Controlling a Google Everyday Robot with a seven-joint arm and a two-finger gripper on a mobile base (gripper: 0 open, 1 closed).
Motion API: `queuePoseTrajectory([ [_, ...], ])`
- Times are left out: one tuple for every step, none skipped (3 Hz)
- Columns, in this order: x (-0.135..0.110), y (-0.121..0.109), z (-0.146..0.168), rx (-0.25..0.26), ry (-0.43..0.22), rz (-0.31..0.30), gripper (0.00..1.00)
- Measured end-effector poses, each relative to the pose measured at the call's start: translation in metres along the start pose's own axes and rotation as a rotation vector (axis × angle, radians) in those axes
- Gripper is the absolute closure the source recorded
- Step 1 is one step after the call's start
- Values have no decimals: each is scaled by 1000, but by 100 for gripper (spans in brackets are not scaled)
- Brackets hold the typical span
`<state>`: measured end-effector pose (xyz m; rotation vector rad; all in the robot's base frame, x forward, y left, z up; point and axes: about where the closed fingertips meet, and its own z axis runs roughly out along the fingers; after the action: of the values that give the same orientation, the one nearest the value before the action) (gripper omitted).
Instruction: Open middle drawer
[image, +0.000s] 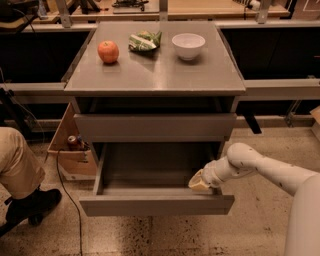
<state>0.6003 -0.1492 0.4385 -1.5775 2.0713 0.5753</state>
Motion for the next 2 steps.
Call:
queuePoseTrajectory([
  [2,-6,23,4,-68,51,100],
  [3,-7,45,-29,-125,90,100],
])
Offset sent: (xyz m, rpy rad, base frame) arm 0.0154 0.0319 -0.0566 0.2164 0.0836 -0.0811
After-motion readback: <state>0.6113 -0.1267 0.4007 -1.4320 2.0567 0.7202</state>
